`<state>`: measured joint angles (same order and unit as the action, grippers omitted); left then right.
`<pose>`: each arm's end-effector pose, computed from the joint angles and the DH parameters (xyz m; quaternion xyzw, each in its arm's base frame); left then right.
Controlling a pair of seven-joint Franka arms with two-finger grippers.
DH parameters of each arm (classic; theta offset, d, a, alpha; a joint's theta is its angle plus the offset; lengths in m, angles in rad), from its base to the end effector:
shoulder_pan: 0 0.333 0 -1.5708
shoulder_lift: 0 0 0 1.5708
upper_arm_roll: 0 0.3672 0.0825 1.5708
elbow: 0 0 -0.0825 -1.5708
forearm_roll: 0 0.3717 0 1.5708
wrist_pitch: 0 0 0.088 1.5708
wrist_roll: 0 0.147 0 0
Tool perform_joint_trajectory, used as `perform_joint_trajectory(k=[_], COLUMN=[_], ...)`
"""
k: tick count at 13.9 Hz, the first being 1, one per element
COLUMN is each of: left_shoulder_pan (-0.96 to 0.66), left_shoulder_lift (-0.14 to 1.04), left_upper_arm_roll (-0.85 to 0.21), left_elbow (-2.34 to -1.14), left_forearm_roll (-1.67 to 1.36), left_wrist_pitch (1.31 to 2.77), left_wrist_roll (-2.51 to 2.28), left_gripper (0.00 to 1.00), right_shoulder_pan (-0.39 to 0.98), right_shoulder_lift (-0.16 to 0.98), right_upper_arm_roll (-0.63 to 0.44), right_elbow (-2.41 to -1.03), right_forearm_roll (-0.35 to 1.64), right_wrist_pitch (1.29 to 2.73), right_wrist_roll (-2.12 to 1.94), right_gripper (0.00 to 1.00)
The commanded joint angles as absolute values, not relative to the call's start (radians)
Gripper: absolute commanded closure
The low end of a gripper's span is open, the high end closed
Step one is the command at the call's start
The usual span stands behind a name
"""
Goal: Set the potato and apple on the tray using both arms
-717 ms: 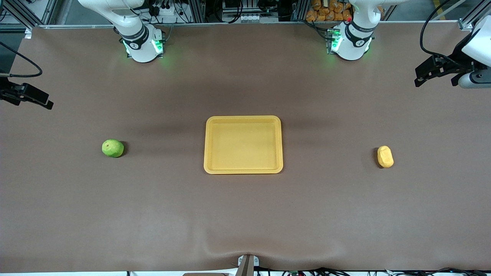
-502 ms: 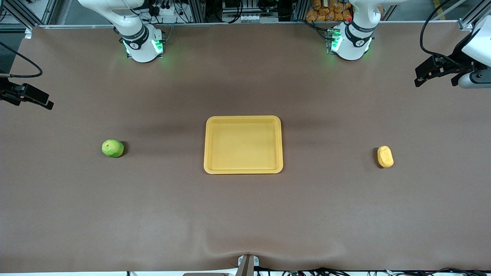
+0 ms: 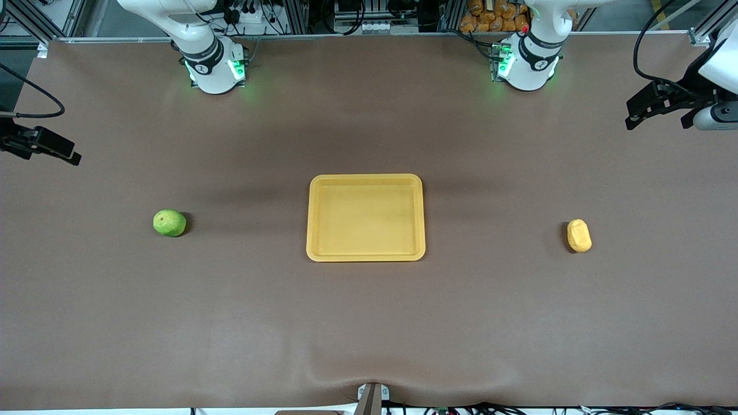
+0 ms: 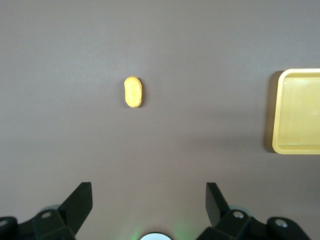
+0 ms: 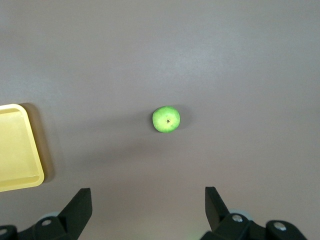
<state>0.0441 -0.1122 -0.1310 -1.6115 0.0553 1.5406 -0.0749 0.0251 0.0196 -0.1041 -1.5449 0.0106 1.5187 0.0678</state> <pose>0.4985 -0.0397 0.6726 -0.9992 0.0043 -0.0229 0.0332 0.5405 -0.0406 0.6325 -0.9970 0.0732 0.0228 0.0044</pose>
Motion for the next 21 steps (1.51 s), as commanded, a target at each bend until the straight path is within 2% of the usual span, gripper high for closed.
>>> perform_joint_trajectory(k=[1,9,15,21], left_shoulder_pan=[0.048,0.087,0.091,0.089], left_shoulder_lift=[-0.106,-0.078,-0.057,0.038], left_upper_arm_roll=[-0.126,-0.124,-0.124,-0.124], left_elbow=[-1.592,-1.631,-1.787,-1.836], left_forearm_roll=[0.034,0.034,0.037,0.054], left_wrist_pitch=[1.520,1.535,1.758,1.922], left_wrist_roll=[-0.057,-0.052,-0.041,-0.038], left_gripper=[0.00,0.00,0.00,0.00], right_shoulder_pan=[0.020,0.021,0.021,0.021], right_shoulder_lift=[0.031,0.035,0.037,0.040], right_upper_arm_roll=[-0.104,-0.104,-0.106,-0.106], right_elbow=[-1.525,-1.523,-1.525,-1.528], right_forearm_roll=[0.000,0.000,0.000,0.000], right_wrist_pitch=[1.506,1.505,1.511,1.502], right_wrist_roll=[0.055,0.052,0.052,0.054], right_gripper=[0.00,0.00,0.00,0.00])
